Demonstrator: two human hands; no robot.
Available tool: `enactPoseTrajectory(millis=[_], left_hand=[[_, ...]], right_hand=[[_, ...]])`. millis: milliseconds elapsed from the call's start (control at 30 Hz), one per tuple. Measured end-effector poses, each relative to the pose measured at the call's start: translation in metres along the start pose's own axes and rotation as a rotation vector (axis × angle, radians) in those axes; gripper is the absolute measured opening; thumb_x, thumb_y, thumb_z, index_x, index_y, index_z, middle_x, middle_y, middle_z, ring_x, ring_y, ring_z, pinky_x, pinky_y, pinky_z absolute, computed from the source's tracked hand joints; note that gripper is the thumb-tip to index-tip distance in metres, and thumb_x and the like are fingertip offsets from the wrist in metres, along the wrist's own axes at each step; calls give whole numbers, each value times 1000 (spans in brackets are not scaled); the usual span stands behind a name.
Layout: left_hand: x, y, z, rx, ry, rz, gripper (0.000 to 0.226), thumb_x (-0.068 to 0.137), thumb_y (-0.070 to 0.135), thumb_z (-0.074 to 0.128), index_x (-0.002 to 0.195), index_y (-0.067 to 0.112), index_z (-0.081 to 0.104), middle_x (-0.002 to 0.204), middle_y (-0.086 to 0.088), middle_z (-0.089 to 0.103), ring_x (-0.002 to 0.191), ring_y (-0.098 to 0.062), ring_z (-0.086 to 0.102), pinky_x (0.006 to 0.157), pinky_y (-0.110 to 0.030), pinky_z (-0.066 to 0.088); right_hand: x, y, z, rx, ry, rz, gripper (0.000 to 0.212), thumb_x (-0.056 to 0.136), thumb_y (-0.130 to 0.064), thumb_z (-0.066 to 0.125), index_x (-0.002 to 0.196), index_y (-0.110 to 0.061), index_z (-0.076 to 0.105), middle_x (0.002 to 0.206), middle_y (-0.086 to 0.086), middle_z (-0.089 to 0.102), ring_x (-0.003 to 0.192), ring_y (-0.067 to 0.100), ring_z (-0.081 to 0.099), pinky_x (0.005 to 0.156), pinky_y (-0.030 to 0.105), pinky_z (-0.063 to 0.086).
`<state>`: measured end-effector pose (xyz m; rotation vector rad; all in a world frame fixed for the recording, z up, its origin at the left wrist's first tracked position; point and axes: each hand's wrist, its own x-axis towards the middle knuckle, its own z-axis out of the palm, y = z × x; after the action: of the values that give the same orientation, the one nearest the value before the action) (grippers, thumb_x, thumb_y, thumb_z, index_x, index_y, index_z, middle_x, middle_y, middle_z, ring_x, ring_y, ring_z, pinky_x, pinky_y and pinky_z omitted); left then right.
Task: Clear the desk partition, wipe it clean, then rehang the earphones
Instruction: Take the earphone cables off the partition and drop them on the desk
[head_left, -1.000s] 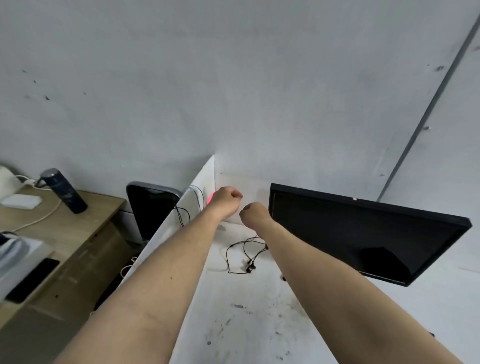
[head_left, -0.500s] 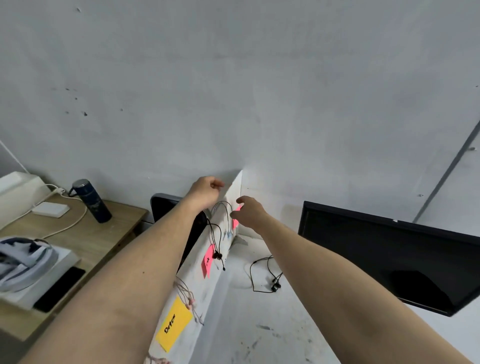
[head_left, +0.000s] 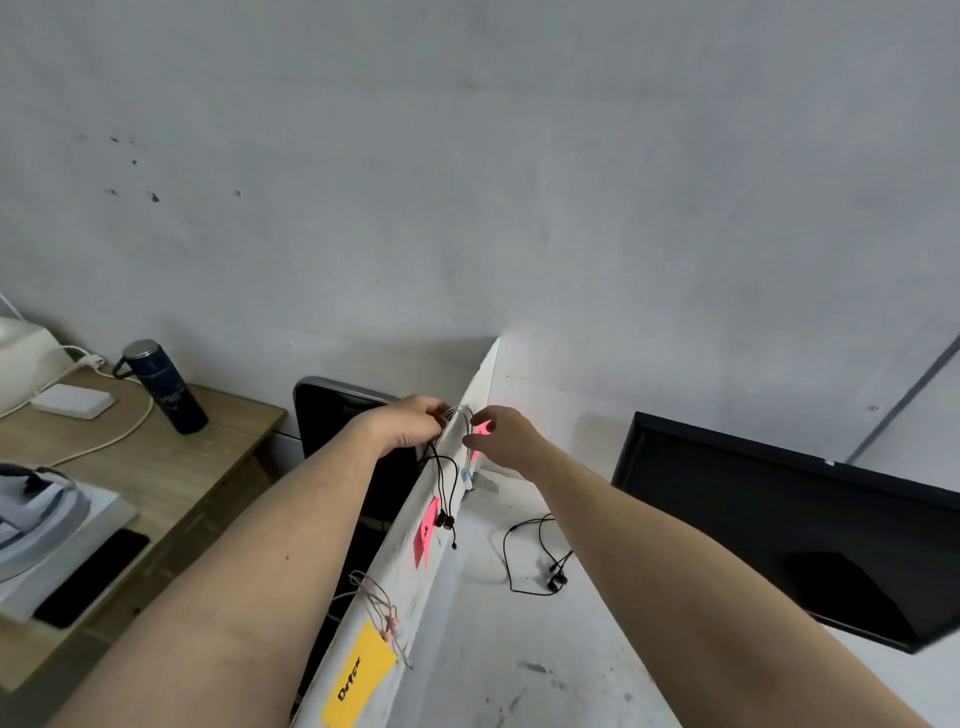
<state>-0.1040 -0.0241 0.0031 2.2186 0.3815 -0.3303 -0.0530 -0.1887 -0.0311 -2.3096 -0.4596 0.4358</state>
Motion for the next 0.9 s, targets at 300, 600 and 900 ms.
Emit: enactPoseTrajectory(millis=[300, 600, 900], left_hand=[[-1, -7, -2, -127, 38, -23, 11, 88, 14, 60, 83, 17, 69, 78, 3, 68, 77, -12, 59, 66, -22, 43], [-2, -5, -14, -290, 189, 6, 18, 89, 6, 54, 76, 16, 62, 68, -3, 58, 62, -17, 53, 57, -24, 40], [-11, 31, -50, -282, 471, 192, 12, 94, 20, 60, 82, 21, 65, 68, 2, 53, 62, -13, 45, 59, -24, 36]], right_hand=[[1, -6, 6, 100, 36, -44, 20, 94, -26, 61, 96, -8, 68, 92, 12, 66, 82, 21, 56, 77, 33, 47], [-5, -19, -17, 239, 74, -67, 19, 99, -25, 53, 91, -13, 66, 81, -1, 69, 71, 18, 57, 60, 25, 44], [-15, -52, -70, 589, 354, -88, 16, 100, -19, 49, 91, -13, 61, 73, 4, 65, 59, 21, 59, 46, 18, 40]])
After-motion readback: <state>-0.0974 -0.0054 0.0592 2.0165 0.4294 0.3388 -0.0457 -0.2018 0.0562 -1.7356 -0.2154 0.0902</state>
